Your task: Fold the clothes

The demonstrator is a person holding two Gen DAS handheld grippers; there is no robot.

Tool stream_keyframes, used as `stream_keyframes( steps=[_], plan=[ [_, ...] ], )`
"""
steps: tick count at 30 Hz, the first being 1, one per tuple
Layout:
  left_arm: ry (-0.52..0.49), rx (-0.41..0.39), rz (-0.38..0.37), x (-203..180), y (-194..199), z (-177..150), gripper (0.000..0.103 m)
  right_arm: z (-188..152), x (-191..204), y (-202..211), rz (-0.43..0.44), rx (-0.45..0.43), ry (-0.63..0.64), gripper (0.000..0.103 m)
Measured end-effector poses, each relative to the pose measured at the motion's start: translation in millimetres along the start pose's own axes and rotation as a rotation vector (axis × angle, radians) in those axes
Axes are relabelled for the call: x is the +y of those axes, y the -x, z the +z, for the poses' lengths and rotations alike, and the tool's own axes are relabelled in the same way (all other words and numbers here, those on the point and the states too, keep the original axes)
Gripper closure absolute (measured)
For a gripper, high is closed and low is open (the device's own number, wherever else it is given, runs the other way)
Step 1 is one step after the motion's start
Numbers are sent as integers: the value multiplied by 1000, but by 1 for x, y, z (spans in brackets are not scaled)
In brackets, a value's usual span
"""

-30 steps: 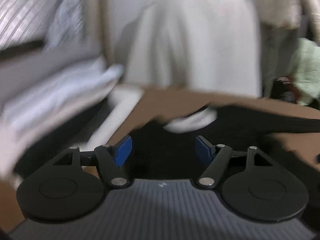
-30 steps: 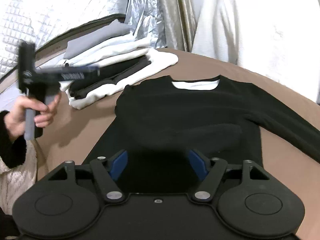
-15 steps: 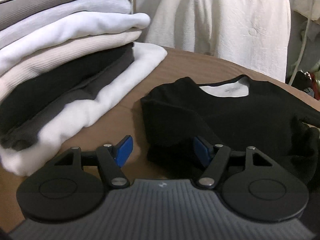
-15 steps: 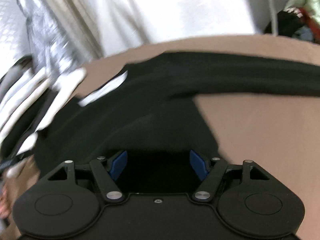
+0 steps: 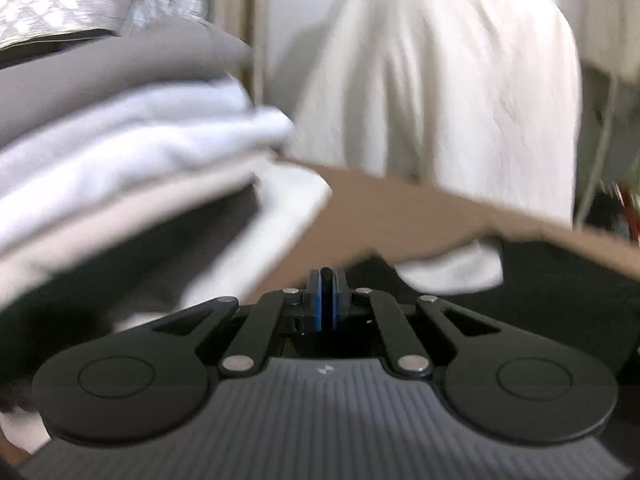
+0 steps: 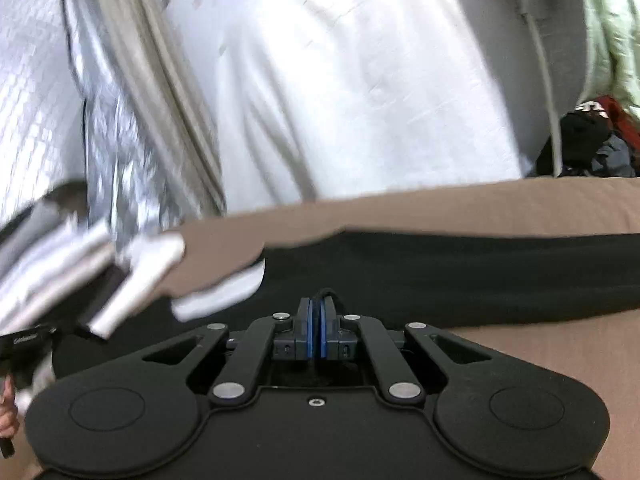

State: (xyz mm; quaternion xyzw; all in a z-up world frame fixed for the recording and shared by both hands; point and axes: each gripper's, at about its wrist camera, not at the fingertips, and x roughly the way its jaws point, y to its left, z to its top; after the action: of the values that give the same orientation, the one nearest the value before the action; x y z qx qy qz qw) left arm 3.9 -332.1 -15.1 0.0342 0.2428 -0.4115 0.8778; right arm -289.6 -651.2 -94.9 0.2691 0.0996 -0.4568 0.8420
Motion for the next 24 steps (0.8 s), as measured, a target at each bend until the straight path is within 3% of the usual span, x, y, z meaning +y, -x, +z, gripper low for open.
stream_keyframes(
  steps=[3,7,13,15,17,19,24],
  plan=[
    [66,44,-7,14,-20,0,99,0,-8,-11,-9,14,1,99],
    [43,131,30,12,-43,-17,99,-10,-5,-34,-46,78,65,99],
    [40,60,27,11,-31,-11,98,-5,6,-36,-92,22,170,96],
    [13,147,90,13,-40,-18,98,-2,6,-38,-143,71,194,95],
    [-64,233,152,10,-50,-30,97,2,-5,-41,-171,149,140,95],
    [-71,252,125,13,-53,-38,97,4,-17,-39,-186,176,76,92],
    [60,169,30,34,-40,-26,92,13,-33,-27,-125,147,-2,82]
  ],
)
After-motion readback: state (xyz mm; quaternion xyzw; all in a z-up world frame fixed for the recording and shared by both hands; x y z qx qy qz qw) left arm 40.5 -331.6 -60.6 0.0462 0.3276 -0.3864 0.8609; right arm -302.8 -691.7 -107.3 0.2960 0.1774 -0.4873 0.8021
